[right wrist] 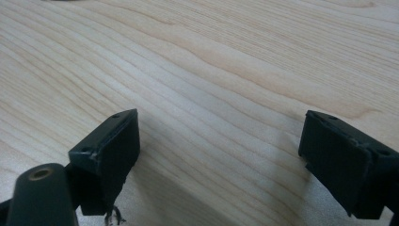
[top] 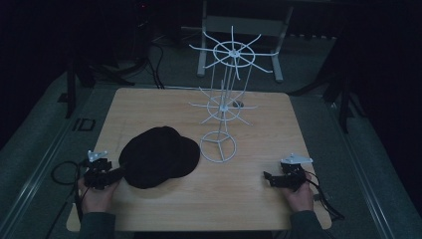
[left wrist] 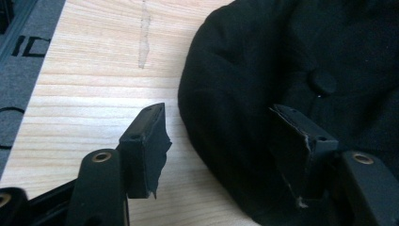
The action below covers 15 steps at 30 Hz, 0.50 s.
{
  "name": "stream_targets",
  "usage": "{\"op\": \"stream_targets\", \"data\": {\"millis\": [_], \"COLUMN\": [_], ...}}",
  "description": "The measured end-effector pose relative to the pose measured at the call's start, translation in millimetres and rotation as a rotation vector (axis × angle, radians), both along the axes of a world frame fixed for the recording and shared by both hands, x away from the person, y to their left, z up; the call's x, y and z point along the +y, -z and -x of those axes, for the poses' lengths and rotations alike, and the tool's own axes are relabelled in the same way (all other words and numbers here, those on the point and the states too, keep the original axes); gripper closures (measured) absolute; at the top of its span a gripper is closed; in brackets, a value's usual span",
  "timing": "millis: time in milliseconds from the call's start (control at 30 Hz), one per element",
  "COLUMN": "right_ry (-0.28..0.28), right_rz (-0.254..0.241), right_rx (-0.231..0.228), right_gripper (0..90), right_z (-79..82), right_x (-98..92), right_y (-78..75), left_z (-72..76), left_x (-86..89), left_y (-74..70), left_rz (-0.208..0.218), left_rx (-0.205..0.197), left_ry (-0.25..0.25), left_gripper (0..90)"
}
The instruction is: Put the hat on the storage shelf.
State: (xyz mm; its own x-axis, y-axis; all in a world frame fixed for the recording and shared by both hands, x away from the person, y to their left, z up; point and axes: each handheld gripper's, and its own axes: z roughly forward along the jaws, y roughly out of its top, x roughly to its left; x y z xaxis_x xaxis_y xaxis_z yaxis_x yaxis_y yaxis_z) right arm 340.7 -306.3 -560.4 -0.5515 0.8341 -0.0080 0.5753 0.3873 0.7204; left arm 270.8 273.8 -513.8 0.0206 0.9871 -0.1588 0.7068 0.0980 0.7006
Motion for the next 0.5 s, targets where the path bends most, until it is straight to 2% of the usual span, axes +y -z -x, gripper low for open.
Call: {"op": "stream_targets", "data": {"millis": [133, 333, 500], "right_ry": [0.0, 0.0, 0.0], "right_rz": [0.0, 0.0, 0.0], "right_rx": [0.0, 0.0, 0.0], "right_gripper": [12.8, 12.8, 12.8], "right_z": [0.0, 0.0, 0.0], "right_x": [0.0, 0.0, 0.0], "right_y": [0.0, 0.0, 0.0], "left_z": [0.4, 5.0, 5.4], "left_x": [-3.0, -7.6, -13.8], "left_y": [-0.2, -3.8, -3.0], "left_rz": [-0.007, 0.006, 0.012], "left_rx": [0.0, -0.01, 0.011], "left_ry": [0.001, 0.01, 0.035], "left_gripper": [34.9, 28.7, 21.6]}}
